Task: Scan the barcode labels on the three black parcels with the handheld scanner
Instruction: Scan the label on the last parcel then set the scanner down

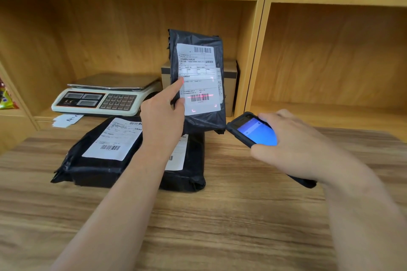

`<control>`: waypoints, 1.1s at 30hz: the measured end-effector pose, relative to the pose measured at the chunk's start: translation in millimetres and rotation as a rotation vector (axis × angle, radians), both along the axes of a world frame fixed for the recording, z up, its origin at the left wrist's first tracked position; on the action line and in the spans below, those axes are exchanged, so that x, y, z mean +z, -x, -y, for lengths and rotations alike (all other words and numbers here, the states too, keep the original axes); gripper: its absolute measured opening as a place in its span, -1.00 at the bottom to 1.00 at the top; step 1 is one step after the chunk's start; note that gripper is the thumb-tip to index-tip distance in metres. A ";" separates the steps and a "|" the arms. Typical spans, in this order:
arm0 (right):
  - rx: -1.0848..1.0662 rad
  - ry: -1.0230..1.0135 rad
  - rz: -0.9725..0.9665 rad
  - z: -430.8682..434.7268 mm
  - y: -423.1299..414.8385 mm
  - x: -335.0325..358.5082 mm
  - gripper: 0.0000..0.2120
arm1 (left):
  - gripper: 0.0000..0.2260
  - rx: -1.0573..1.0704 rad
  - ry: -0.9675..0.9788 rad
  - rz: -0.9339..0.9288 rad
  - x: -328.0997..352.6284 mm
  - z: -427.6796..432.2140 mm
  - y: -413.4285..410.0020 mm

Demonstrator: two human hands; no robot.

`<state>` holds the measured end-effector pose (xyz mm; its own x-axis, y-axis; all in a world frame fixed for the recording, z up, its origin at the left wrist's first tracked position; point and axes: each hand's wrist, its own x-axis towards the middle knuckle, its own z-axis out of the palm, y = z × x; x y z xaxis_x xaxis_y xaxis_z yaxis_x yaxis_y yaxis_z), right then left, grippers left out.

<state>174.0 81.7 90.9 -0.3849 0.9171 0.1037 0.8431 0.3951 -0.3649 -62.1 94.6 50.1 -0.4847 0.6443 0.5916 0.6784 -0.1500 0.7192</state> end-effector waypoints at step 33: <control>-0.103 -0.083 -0.147 1.5 -3.9 6.6 -0.07 | -0.64 -0.309 0.274 0.420 -41.4 -33.2 0.0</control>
<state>177.9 80.2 97.5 -0.2651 0.9367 0.2285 0.8207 0.3436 -0.4565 -62.0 127.8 8.7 -0.4067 0.8953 0.1819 0.2814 -0.0667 0.9573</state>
